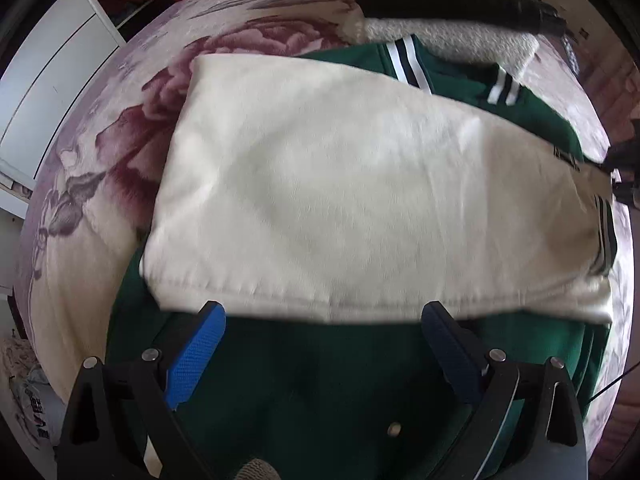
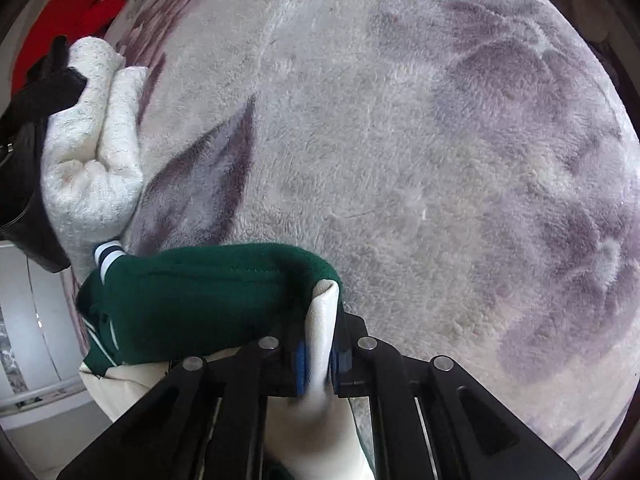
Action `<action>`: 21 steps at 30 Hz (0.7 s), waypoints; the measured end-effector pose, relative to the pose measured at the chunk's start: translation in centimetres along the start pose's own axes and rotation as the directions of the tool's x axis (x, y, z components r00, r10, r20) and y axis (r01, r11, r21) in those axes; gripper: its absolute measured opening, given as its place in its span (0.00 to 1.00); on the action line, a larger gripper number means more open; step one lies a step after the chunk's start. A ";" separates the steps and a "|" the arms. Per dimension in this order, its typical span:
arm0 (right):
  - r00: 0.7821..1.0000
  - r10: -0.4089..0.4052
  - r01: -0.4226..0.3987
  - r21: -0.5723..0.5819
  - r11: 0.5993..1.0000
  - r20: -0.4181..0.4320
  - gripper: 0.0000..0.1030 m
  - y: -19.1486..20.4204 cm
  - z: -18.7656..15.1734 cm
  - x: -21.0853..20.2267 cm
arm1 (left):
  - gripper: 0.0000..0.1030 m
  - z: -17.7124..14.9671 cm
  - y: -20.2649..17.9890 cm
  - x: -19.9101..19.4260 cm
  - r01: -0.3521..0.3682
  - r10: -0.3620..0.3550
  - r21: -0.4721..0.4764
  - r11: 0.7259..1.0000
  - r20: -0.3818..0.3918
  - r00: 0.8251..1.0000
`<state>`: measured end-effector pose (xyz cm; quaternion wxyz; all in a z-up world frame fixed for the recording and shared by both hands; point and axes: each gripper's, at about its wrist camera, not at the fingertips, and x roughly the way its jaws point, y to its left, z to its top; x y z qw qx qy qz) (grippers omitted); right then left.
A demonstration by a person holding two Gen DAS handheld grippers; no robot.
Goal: Fold large clothes
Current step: 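Grasp the jacket side near the collar with the right gripper and fold inward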
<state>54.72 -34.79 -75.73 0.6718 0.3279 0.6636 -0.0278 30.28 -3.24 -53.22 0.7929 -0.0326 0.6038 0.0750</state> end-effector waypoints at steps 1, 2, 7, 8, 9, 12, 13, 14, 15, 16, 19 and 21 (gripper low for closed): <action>1.000 0.005 -0.005 0.012 1.000 -0.007 0.30 -0.4 -0.8 -1.1 | 0.97 -0.5 0.3 -0.4 0.003 -0.003 0.001 1.000 -0.002 1.000; 1.000 0.015 -0.015 0.026 1.000 -0.007 0.50 -0.9 -1.9 -2.5 | 0.97 -1.3 1.1 -1.0 0.010 -0.010 -0.008 1.000 -0.009 1.000; 0.998 -0.004 0.003 -0.015 1.000 -0.064 0.55 -3.0 -11.4 -7.9 | 0.97 -6.4 6.1 -3.9 0.021 -0.028 -0.100 0.995 -0.060 0.998; 0.995 -0.025 0.024 -0.011 1.000 -0.097 0.55 -3.8 -14.7 -8.3 | 0.97 -7.5 7.1 -4.3 0.020 -0.030 -0.117 0.993 -0.077 0.997; 0.988 -0.058 0.059 0.002 0.998 -0.143 0.55 -4.6 -18.0 -8.4 | 0.97 -9.0 8.2 -4.6 0.017 -0.031 -0.136 0.991 -0.100 0.994; 0.958 -0.086 0.102 0.044 0.994 -0.272 0.55 -6.5 -27.4 -7.5 | 0.97 -12.8 10.8 -5.2 0.000 -0.030 -0.178 0.984 -0.165 0.986; 0.945 -0.088 0.111 0.057 0.992 -0.314 0.55 -6.8 -30.8 -6.9 | 0.97 -14.1 11.5 -5.1 -0.010 -0.027 -0.191 0.982 -0.186 0.982; 0.932 -0.079 0.113 0.076 0.991 -0.354 0.55 -6.9 -34.2 -6.4 | 0.97 -15.1 12.1 -5.1 -0.013 -0.029 -0.202 0.979 -0.204 0.978; 0.916 -0.063 0.108 0.092 0.990 -0.397 0.55 -6.7 -37.4 -5.6 | 0.97 -16.6 13.0 -4.8 -0.023 -0.028 -0.215 0.976 -0.231 0.973; 0.901 -0.052 0.104 0.099 0.990 -0.431 0.55 -6.3 -39.8 -4.9 | 0.97 -17.5 13.6 -4.6 -0.036 -0.022 -0.224 0.974 -0.251 0.968; 0.885 -0.018 0.058 0.071 0.996 -0.466 0.55 -3.0 -43.7 -3.5 | 0.97 -19.5 15.4 -4.4 -0.072 -0.001 -0.255 0.964 -0.276 0.961; 0.908 -0.002 0.003 0.002 1.000 -0.420 0.55 1.1 -42.4 -3.6 | 0.97 -19.3 16.0 -4.6 -0.104 0.037 -0.256 0.961 -0.256 0.966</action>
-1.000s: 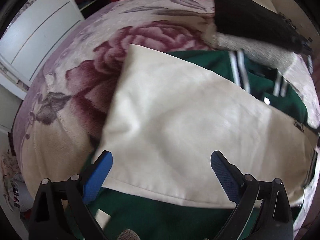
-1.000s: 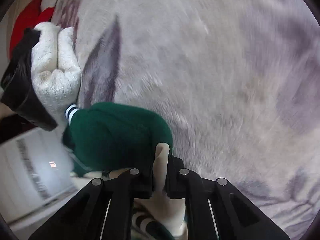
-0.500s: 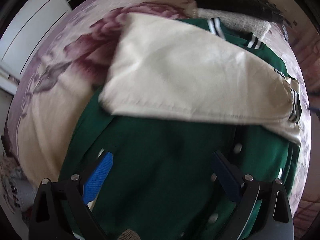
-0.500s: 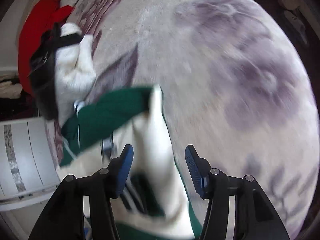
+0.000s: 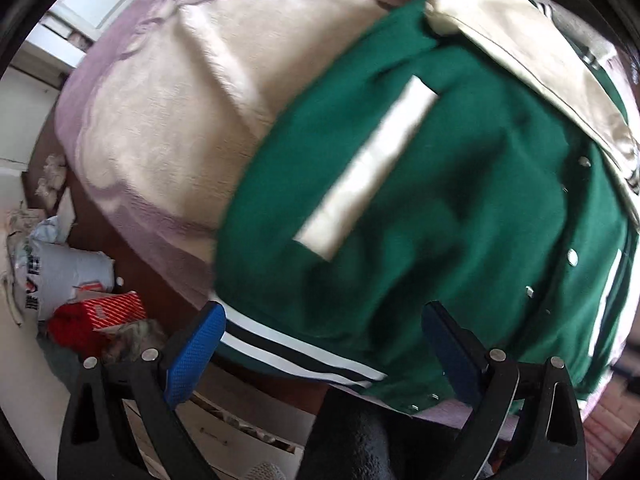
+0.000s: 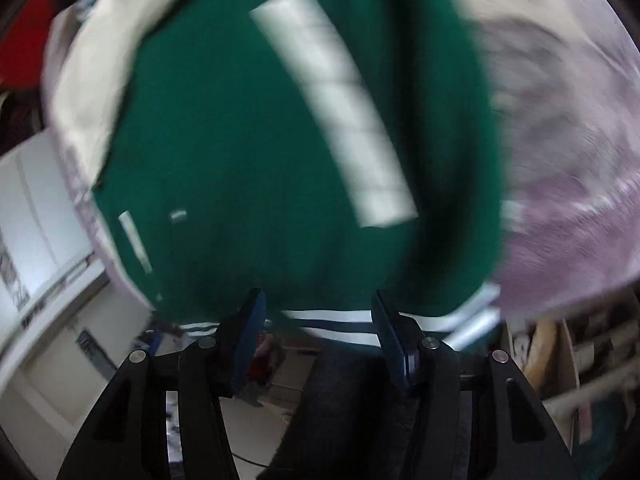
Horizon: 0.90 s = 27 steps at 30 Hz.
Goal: Fold large clothes
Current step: 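Grasp the jacket side near the collar with the right gripper and fold inward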
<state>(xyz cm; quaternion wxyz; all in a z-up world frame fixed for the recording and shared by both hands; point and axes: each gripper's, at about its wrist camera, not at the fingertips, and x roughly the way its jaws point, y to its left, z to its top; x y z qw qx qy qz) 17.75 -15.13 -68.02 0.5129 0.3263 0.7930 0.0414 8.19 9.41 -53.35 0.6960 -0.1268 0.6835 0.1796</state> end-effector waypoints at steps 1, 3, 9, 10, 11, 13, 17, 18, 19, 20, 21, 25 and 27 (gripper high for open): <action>1.000 0.010 -0.009 -0.043 0.999 0.029 0.55 1.8 0.9 -0.7 | 0.97 0.5 0.0 -0.1 -0.013 0.013 -0.001 1.000 0.019 1.000; 0.995 0.025 -0.011 -0.145 0.989 0.097 0.55 6.2 4.2 -2.6 | 0.97 2.5 -0.9 -0.3 -0.065 0.066 -0.013 0.998 0.093 0.994; 0.952 0.016 0.105 -0.378 0.920 0.305 0.55 19.9 18.0 -6.2 | 0.98 11.6 -5.0 0.7 -0.102 0.109 -0.042 0.994 0.243 0.964; 0.958 0.035 0.085 -0.395 0.915 0.286 0.55 21.9 20.8 -5.9 | 0.98 12.8 -5.1 0.8 -0.111 0.120 -0.050 0.993 0.255 0.959; 0.960 0.041 0.076 -0.400 0.913 0.276 0.55 23.7 23.5 -5.3 | 0.98 14.4 -5.5 1.1 -0.125 0.136 -0.057 0.991 0.271 0.953; 0.957 0.032 0.089 -0.395 0.914 0.289 0.55 25.9 27.5 -3.9 | 0.98 16.7 -5.7 1.8 -0.175 0.184 -0.058 0.983 0.277 0.943; 0.948 -0.032 0.162 -0.395 0.905 0.315 0.55 29.7 34.0 0.2 | 0.98 20.1 -5.9 2.9 -0.257 0.261 -0.053 0.965 0.290 0.921; 0.951 -0.028 0.158 -0.402 0.902 0.309 0.55 30.2 34.8 1.0 | 0.98 20.6 -5.7 2.9 -0.268 0.271 -0.051 0.962 0.301 0.914; 0.942 -0.048 0.188 -0.406 0.894 0.332 0.46 30.9 35.3 1.5 | 0.98 21.2 -5.7 2.8 -0.272 0.274 -0.049 0.961 0.306 0.912; 0.933 -0.044 0.200 -0.411 0.890 0.357 0.18 31.6 35.5 1.8 | 0.98 21.6 -5.6 2.9 -0.280 0.280 -0.045 0.959 0.305 0.910; 0.923 -0.037 0.209 -0.417 0.884 0.383 0.03 31.9 35.3 1.7 | 0.98 21.9 -5.3 3.0 -0.280 0.280 -0.045 0.959 0.299 0.912; 0.866 -0.054 0.304 -0.439 0.845 0.497 0.02 32.7 34.0 0.8 | 0.98 22.3 -4.7 2.6 -0.257 0.261 -0.054 0.965 0.283 0.923; 0.841 -0.073 0.333 -0.408 0.850 0.536 0.02 33.2 34.4 0.4 | 0.98 22.1 -4.3 2.2 -0.244 0.250 -0.056 0.968 0.280 0.927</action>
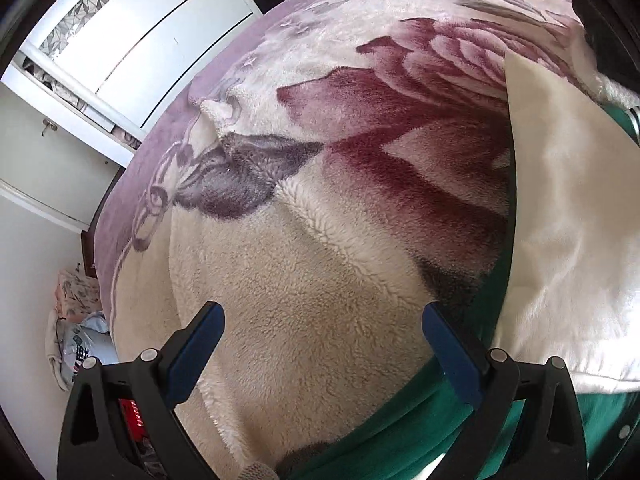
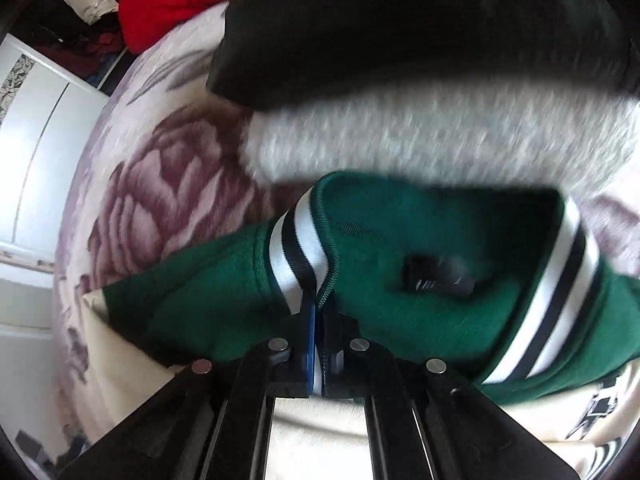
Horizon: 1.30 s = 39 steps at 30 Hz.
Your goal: Fold large clothes
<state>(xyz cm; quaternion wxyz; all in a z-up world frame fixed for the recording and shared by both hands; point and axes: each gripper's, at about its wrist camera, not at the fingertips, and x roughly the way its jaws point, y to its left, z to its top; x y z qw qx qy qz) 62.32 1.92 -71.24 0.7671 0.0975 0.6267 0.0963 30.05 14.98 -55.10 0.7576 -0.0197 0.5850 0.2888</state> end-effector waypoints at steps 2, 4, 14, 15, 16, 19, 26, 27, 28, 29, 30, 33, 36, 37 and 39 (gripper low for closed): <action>0.999 -0.033 0.032 0.013 0.999 0.015 0.02 0.1 1.1 0.3 | 0.98 -0.1 0.1 -0.3 0.009 -0.009 0.001 1.000 -0.001 1.000; 0.998 -0.058 0.057 0.023 0.998 0.020 0.02 0.5 2.1 0.8 | 0.98 -0.3 0.1 -0.7 0.015 -0.015 0.009 1.000 0.003 1.000; 0.993 0.082 -0.069 0.149 0.986 -0.083 0.13 -1.3 3.4 1.1 | 0.98 -2.8 0.0 -3.1 0.087 -0.088 0.041 0.995 0.019 0.996; 0.988 0.126 -0.114 0.138 0.984 -0.085 0.22 -1.6 2.5 -0.4 | 0.98 -3.4 0.2 -3.9 0.107 -0.108 0.037 0.994 0.024 0.994; 0.984 0.149 -0.138 0.112 0.984 -0.098 0.50 -2.2 0.9 -2.6 | 0.98 -3.8 0.3 -4.4 0.121 -0.122 0.038 0.992 0.024 0.992; 0.981 0.129 -0.118 0.078 0.990 -0.146 0.64 -5.2 -4.9 -8.8 | 0.98 -5.9 0.5 -7.0 0.173 -0.174 0.052 0.984 0.030 0.984; 0.866 -0.003 0.100 0.168 0.981 -0.500 0.64 -15.4 -30.0 -15.4 | 0.98 -12.2 -1.2 -11.3 0.241 -0.241 0.129 0.962 -0.023 0.970; 0.842 0.017 0.104 0.194 0.975 -0.539 0.64 -16.6 -33.6 -15.2 | 0.98 -13.3 -1.9 -11.5 0.248 -0.243 0.138 0.959 -0.048 0.969; 0.825 0.035 0.105 0.215 0.971 -0.565 0.64 -17.7 -36.6 -14.9 | 0.98 -14.0 -2.3 -11.5 0.251 -0.245 0.140 0.958 -0.062 0.968; 0.804 0.047 0.101 0.213 0.972 -0.593 0.63 -18.5 -40.1 -14.1 | 0.98 -15.0 -3.0 -11.7 0.253 -0.244 0.143 0.957 -0.080 0.967; 0.789 0.013 0.118 0.173 0.978 -0.614 0.61 -19.0 -42.6 -13.2 | 0.98 -16.1 -3.9 -11.9 0.251 -0.238 0.150 0.956 -0.097 0.966; 0.752 0.031 0.180 0.251 0.951 -0.659 0.54 -23.3 -49.0 -10.6 | 0.98 -18.9 -6.2 -13.1 0.222 -0.204 0.178 0.959 -0.117 0.972; 0.730 0.198 0.089 0.379 0.921 -0.654 0.58 -26.1 -48.3 -10.6 | 0.98 -22.0 -8.6 -15.1 0.182 -0.159 0.216 0.959 -0.122 0.980; 0.733 0.218 0.062 0.382 0.922 -0.644 0.58 -26.7 -47.5 -11.4 | 0.98 -22.9 -9.5 -15.7 0.181 -0.154 0.225 0.957 -0.134 0.979; 0.765 0.258 -0.023 0.376 0.926 -0.590 0.60 -28.0 -44.6 -14.0 | 0.98 -25.0 -11.7 -17.2 0.192 -0.152 0.249 0.949 -0.169 0.974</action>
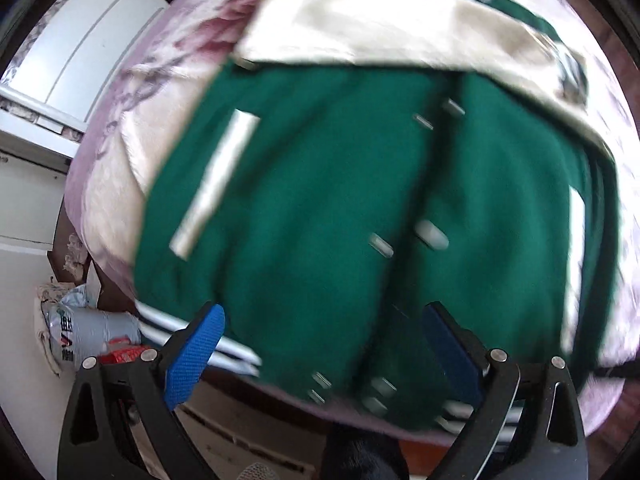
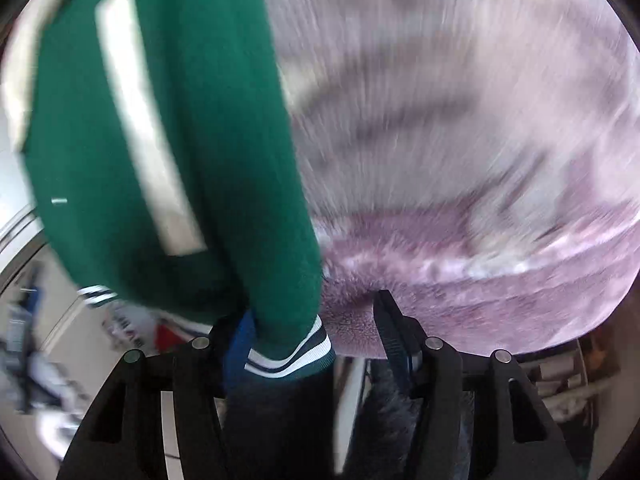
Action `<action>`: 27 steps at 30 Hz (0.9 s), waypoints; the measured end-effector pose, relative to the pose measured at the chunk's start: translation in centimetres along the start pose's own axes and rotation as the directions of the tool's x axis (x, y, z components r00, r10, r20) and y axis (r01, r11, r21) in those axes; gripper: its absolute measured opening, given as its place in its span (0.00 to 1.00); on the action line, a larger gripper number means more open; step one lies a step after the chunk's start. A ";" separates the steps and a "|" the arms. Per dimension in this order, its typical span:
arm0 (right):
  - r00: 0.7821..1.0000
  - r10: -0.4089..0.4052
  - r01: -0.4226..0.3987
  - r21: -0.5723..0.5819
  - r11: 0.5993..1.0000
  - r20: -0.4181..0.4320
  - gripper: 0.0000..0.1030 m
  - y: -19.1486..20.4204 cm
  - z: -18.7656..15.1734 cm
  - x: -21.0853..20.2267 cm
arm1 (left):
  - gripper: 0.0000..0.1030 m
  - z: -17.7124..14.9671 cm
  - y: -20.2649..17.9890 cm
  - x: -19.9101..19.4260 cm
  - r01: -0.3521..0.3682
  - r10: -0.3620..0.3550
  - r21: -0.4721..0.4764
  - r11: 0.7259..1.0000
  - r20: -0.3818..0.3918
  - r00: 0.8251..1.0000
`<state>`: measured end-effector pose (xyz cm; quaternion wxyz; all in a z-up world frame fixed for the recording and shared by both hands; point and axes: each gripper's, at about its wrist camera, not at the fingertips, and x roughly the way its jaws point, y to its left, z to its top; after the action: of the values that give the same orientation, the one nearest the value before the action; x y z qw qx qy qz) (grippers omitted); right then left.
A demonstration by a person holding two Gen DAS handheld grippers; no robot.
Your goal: Fold large clothes
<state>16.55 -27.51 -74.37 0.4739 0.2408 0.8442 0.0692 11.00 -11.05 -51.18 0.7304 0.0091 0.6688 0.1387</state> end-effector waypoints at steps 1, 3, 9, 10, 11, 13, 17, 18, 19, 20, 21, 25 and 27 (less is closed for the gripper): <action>1.000 0.019 -0.019 -0.020 1.000 0.018 0.60 -0.3 0.5 -1.8 | 0.98 -0.7 -1.3 -0.4 0.013 -0.013 0.016 1.000 -0.014 1.000; 0.995 0.066 -0.063 -0.047 0.997 0.071 0.60 -1.4 2.5 -6.2 | 0.98 -2.1 -4.2 -1.4 0.064 -0.062 0.043 0.997 -0.030 0.998; 0.950 0.189 -0.174 -0.082 0.981 0.249 0.62 -4.4 13.6 -15.8 | 0.98 -7.3 -15.9 -0.6 0.231 -0.213 0.158 0.960 -0.120 0.970; 0.940 0.202 -0.180 -0.101 0.978 0.276 0.62 -4.5 15.9 -16.9 | 0.98 -7.7 -17.1 -0.1 0.231 -0.210 0.175 0.957 -0.131 0.969; 0.931 0.211 -0.185 -0.114 0.976 0.298 0.62 -4.3 18.4 -17.7 | 0.98 -8.2 -18.5 0.5 0.231 -0.206 0.195 0.953 -0.140 0.969; 0.908 0.286 -0.261 -0.123 0.958 0.307 0.62 -3.7 23.1 -18.2 | 0.98 -8.7 -20.3 1.6 0.221 -0.190 0.212 0.952 -0.156 0.969; 0.862 0.421 -0.411 -0.098 0.906 0.280 0.62 -1.4 31.9 -17.4 | 0.98 -8.6 -21.4 2.7 0.193 -0.165 0.210 0.959 -0.142 0.976; 0.858 0.446 -0.438 -0.091 0.894 0.255 0.62 -0.6 33.6 -16.7 | 0.98 -8.5 -21.3 2.9 0.193 -0.166 0.212 0.958 -0.139 0.976; 0.848 0.475 -0.466 -0.094 0.880 0.237 0.62 0.3 34.8 -16.0 | 0.98 -8.4 -21.3 3.2 0.196 -0.169 0.215 0.957 -0.135 0.976; 0.840 0.487 -0.477 -0.102 0.873 0.239 0.57 2.0 34.7 -14.1 | 0.98 -8.4 -21.3 3.4 0.195 -0.169 0.218 0.956 -0.133 0.977; 0.846 0.468 -0.454 -0.117 0.884 0.255 0.41 3.1 35.1 -14.0 | 0.98 -8.4 -21.3 3.7 0.197 -0.170 0.223 0.955 -0.134 0.976; 0.889 0.282 -0.228 -0.185 0.956 0.360 0.07 6.2 35.1 -15.6 | 0.98 -8.3 -21.1 3.9 0.191 -0.168 0.231 0.954 -0.114 0.979; 0.891 0.247 -0.219 -0.116 0.969 0.380 0.07 4.6 36.1 -15.3 | 0.98 -8.4 -21.1 4.0 0.184 -0.164 0.231 0.955 -0.106 0.981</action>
<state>54.85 -34.74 -80.55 0.6293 0.3325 0.6945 0.1057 7.06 -31.91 -60.11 0.7039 0.0322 0.7095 -0.0076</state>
